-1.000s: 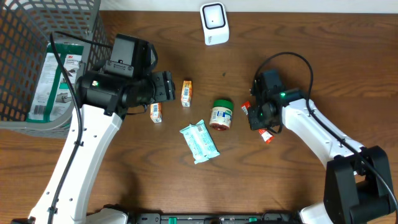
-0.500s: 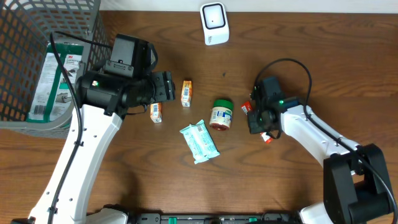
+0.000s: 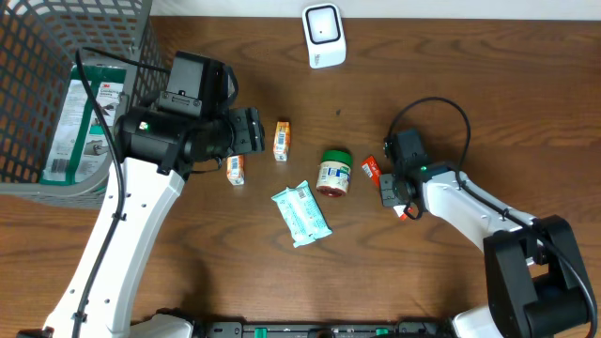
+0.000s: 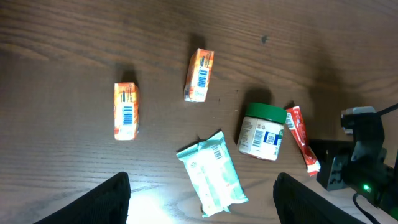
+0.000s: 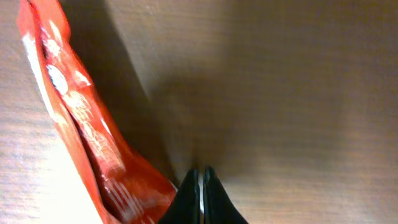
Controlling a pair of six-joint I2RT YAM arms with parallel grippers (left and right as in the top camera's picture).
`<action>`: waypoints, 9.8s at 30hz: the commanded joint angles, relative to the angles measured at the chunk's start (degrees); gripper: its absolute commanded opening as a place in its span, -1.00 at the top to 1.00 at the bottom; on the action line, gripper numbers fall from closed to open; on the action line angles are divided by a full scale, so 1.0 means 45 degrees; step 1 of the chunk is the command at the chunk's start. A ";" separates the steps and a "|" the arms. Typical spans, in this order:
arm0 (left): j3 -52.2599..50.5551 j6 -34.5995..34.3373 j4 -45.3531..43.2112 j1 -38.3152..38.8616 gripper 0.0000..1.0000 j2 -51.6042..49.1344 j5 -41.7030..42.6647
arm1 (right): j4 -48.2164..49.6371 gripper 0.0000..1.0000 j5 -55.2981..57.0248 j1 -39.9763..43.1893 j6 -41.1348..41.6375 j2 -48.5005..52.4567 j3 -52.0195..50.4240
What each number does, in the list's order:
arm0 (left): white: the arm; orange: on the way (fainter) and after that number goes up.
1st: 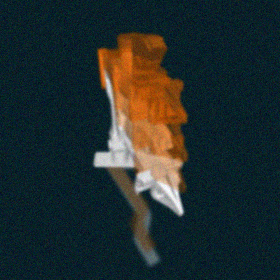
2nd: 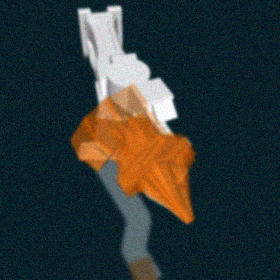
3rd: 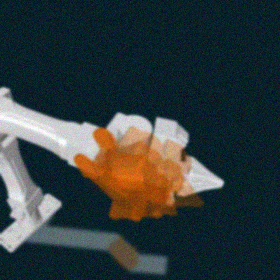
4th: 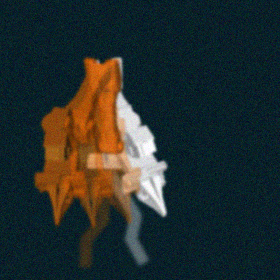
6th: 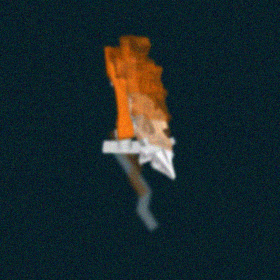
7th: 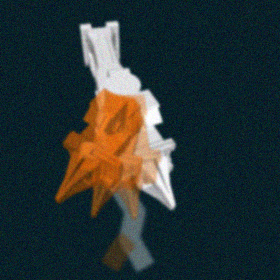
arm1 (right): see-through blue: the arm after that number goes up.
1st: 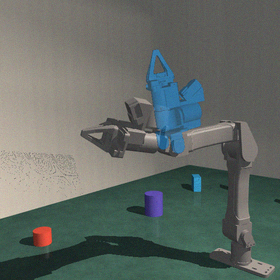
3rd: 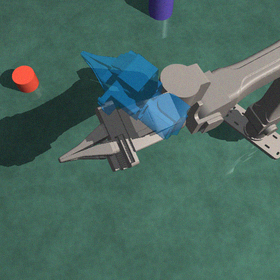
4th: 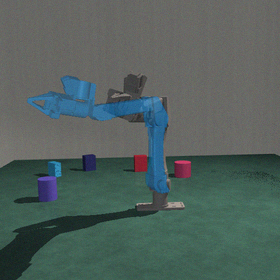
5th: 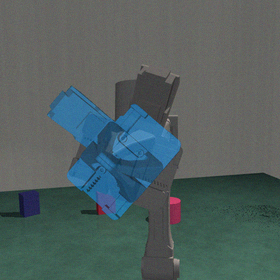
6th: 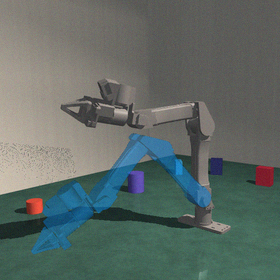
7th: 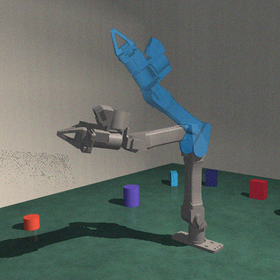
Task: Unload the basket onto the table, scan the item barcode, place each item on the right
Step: 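Lower the stick right of the jar and release it with right gripper, then regrasp the red stick with right gripper and set it upright right of jar, then reach the left gripper into the basket and grasp the green gloves pack, then lift the gloves pack out of the basket with the left gripper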
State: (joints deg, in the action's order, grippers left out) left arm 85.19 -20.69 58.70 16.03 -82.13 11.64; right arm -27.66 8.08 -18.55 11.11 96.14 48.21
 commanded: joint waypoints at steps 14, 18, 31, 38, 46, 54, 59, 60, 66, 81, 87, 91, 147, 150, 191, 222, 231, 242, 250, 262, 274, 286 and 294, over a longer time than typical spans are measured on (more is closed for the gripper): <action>0.0034 0.0359 0.0131 0.0039 -0.48 -0.0053 -0.0180 | -0.4284 0.98 -0.3716 0.0073 -0.0500 -0.0860 0.2817; 0.0034 0.0359 0.0136 0.0039 -0.48 -0.0053 -0.0180 | -0.3944 0.98 -0.4085 0.0457 -0.0617 -0.0855 0.2273; 0.0034 0.0359 0.0136 0.0039 -0.48 -0.0053 -0.0180 | -0.3604 0.98 -0.9010 0.2953 -0.3240 -0.0112 0.1904; 0.0034 0.0364 0.0136 0.0039 -0.49 -0.0053 -0.0180 | -0.3585 0.98 -1.0239 0.3196 -0.3920 0.1515 0.1904; 0.0034 0.0364 0.0136 0.0039 -0.49 -0.0053 -0.0185 | -0.2739 0.98 -0.9670 0.3609 -0.3910 0.3254 0.1904; 0.0034 0.0364 0.0136 0.0039 -0.49 -0.0058 -0.0180 | -0.2351 0.98 -1.0754 0.4245 -0.4459 0.3784 0.1904; 0.0034 0.0364 0.0136 0.0039 -0.48 -0.0058 -0.0185 | -0.3177 0.98 -1.2580 0.4546 -0.4517 0.3589 0.2414; 0.0034 0.0364 0.0136 0.0039 -0.49 -0.0058 -0.0185 | -0.3424 0.98 -1.2701 0.4595 -0.4687 0.3546 0.2569; 0.0034 0.0364 0.0136 0.0039 -0.49 -0.0058 -0.0180 | -0.5134 0.98 -1.3129 0.4838 -0.5931 0.3211 0.3410; 0.0034 0.0461 0.0141 0.0039 -0.48 -0.0068 -0.0180 | -0.3628 0.98 -0.9806 0.5221 -0.5236 0.3245 0.2934; 0.0034 0.0461 0.0141 0.0039 -0.48 -0.0068 -0.0180 | -0.2754 0.98 -1.0627 0.5221 -0.5833 0.3245 0.2458; 0.0034 0.0461 0.0136 0.0039 -0.49 -0.0068 -0.0180 | -0.3803 0.98 -1.2662 0.5391 -0.6314 0.3055 0.2968; 0.0034 0.0685 0.0087 0.0024 -0.49 -0.0321 -0.1331 | -0.0724 0.98 -0.7810 0.7951 -0.2176 0.2263 0.0500; 0.0034 0.0685 0.0068 0.0024 -0.49 -0.0321 -0.2084 | -0.2336 0.91 -0.6902 0.7631 -0.2035 0.2263 0.1831; 0.5620 0.3832 -0.0204 -0.8374 -0.94 -0.4163 -0.6071 | -0.3041 -0.99 -0.4993 0.5100 -0.1865 0.2263 0.3691; 0.5610 0.7538 -0.1807 -0.8442 -0.97 -1.2002 -0.4279 | -0.3045 -0.98 -0.4993 0.5100 -0.1865 0.2263 0.3691; 0.5610 0.7164 -0.1982 -0.8471 0.16 -1.2036 -0.5498 | -0.3045 -0.99 -0.4993 0.5100 -0.1865 0.2263 0.3691; 0.5595 0.6290 -0.2079 -0.8612 -0.18 -1.2041 -0.5503 | -0.3045 -0.98 -0.4993 0.5100 -0.1865 0.2263 0.3691; 0.5469 0.5260 -0.2025 -0.8869 -0.03 -1.2041 -0.5746 | -0.3045 -0.99 -0.4993 0.5100 -0.1865 0.2263 0.3691; 0.5557 0.4017 -0.2084 -0.8927 0.86 -0.9617 -0.5056 | -0.3041 -0.98 -0.4993 0.5100 -0.1865 0.2263 0.3691; 0.5552 0.1336 -0.1880 -0.8903 0.86 -0.2744 -0.4289 | -0.3041 -0.99 -0.4993 0.5100 -0.1865 0.2263 0.3691; 0.5552 0.1185 -0.0146 -0.8903 0.86 0.1685 0.1855 | -0.3045 -0.98 -0.4993 0.5100 -0.1865 0.2263 0.3691; 0.5493 0.1190 0.3050 -0.8670 0.85 0.2176 0.5187 | -0.3045 -0.98 -0.4993 0.5100 -0.1865 0.2263 0.3691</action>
State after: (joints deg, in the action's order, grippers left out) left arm 109.86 -15.22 70.32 -23.70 -72.10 27.07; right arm -41.32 -14.52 4.75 2.57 105.80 64.25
